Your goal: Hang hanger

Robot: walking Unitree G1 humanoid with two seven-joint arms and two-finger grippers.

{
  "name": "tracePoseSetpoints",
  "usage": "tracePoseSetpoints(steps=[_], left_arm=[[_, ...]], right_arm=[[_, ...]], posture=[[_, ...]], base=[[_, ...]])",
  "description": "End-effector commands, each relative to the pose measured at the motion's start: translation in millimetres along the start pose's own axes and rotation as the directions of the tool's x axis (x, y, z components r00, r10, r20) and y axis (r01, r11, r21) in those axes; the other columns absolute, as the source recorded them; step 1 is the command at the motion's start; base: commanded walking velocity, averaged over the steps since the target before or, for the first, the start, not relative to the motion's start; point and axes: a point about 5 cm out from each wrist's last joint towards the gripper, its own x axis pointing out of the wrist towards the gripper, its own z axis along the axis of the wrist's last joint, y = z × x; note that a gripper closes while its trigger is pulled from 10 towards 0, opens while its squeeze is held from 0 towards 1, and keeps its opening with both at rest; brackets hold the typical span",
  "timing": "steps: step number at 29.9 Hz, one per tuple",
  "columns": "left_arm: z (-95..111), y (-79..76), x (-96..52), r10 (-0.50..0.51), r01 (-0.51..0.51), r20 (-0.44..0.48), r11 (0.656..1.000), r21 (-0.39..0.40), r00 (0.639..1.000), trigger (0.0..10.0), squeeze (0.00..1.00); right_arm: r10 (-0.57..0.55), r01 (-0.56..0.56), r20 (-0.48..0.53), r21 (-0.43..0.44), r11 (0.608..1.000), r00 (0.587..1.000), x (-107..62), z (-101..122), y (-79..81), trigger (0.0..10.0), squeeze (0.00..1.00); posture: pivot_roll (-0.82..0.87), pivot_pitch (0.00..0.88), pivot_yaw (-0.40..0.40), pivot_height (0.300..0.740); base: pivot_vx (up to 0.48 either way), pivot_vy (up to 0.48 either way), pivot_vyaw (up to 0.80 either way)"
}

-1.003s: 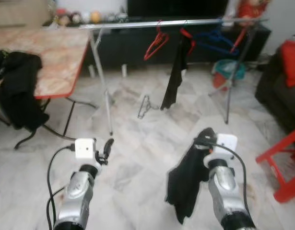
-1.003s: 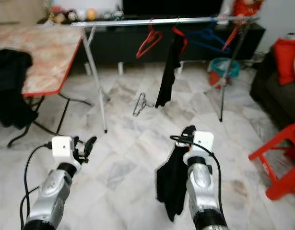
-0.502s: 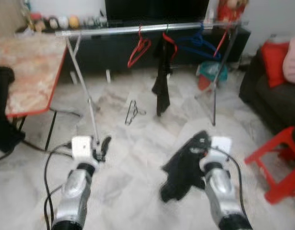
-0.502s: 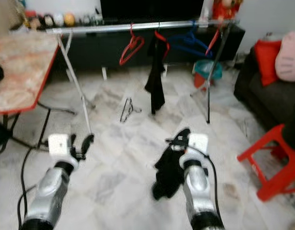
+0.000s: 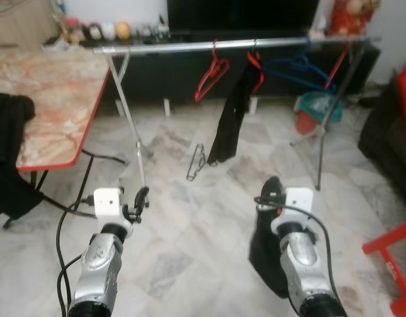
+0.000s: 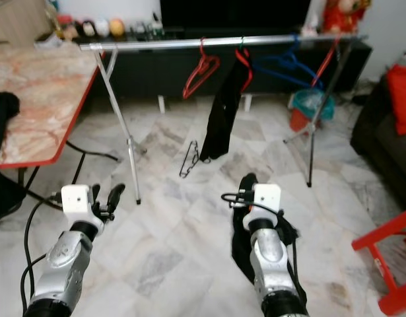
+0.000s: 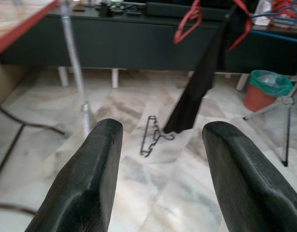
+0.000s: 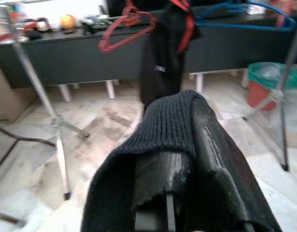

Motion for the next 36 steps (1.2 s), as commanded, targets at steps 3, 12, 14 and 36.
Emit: tracePoseSetpoints(steps=[3, 12, 14, 36], left_arm=[[-1.2, -5.8, 1.2, -0.011, 0.011, -0.006, 1.000, -0.015, 1.000, 10.0, 0.00], [2.0, 0.1, -3.3, -0.018, 0.018, 0.000, 1.000, 0.010, 1.000, 10.0, 0.00], [2.4, 2.5, -4.0, -0.011, 0.011, 0.000, 1.000, 0.016, 1.000, 10.0, 0.00], [5.1, 8.6, -4.3, 0.021, -0.021, 0.003, 1.000, 0.013, 1.000, 10.0, 0.00]], right_arm=[[-0.031, 0.031, 0.031, 0.009, 0.999, 0.999, 1.8, 6.5, -7.5, 10.0, 0.00], [-0.052, 0.051, 0.030, 0.016, 0.999, 0.998, 3.7, 8.6, -11.5, 10.0, 0.00], [-0.058, 0.057, 0.026, 0.012, 0.998, 0.998, 4.0, 8.7, -13.2, 10.0, 0.00], [-0.055, 0.054, 0.024, 0.029, 0.998, 0.998, 6.4, 10.3, -10.7, 10.0, 0.00]], posture=[[-0.01, 0.000, -0.003, 0.740], [-0.02, 0.000, -0.002, 0.740], [-0.02, 0.000, -0.006, 0.740], [-0.02, 0.000, -0.012, 0.740]], base=[[0.419, 0.000, 0.00], [0.415, 0.000, 0.00], [0.414, 0.000, 0.00], [0.414, 0.000, -0.24]])
